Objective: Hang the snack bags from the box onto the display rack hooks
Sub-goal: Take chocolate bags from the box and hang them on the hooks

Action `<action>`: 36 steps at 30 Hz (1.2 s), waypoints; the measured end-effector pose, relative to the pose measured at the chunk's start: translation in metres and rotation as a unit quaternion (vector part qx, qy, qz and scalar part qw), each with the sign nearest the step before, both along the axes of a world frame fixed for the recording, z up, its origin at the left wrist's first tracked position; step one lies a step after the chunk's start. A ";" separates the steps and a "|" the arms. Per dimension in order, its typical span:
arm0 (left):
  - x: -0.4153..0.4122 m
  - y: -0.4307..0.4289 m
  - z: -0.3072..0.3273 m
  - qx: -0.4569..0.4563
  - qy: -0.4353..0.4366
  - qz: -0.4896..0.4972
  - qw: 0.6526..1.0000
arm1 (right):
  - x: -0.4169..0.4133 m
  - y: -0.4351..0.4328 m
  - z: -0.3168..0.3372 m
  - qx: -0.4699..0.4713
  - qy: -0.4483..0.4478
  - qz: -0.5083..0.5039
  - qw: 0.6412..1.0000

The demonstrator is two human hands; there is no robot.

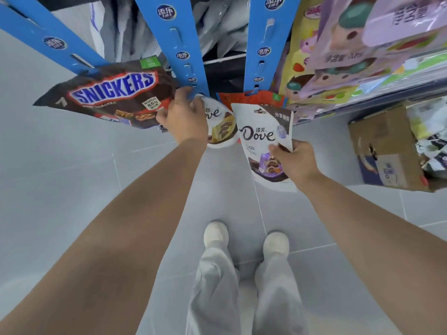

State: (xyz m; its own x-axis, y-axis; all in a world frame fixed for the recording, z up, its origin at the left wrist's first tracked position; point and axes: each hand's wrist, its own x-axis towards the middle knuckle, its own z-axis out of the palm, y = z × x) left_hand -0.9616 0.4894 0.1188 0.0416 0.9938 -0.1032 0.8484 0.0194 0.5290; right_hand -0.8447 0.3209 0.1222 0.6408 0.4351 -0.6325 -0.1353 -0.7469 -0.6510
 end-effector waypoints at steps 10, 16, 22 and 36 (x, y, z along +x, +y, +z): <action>0.001 0.008 -0.009 0.031 -0.156 0.053 0.986 | -0.007 -0.012 -0.021 -0.012 0.006 -0.005 1.000; -0.003 0.013 0.005 -0.026 -0.074 0.029 0.996 | -0.010 -0.016 -0.017 -0.031 0.014 0.031 0.999; 0.014 0.034 0.028 -0.240 -0.113 0.106 0.958 | -0.020 -0.021 -0.013 -0.067 0.023 0.068 0.995; 0.018 0.024 0.039 -0.327 -0.081 0.066 0.939 | -0.016 0.002 0.009 0.002 0.068 0.052 0.996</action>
State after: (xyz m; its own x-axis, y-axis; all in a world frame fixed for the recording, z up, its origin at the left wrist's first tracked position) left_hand -0.9439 0.5137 0.1582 -0.0097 0.7180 -0.6960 0.7247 0.4846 0.4898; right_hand -0.8612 0.3233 0.1313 0.5007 0.4971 -0.7086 -0.1443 -0.7592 -0.6346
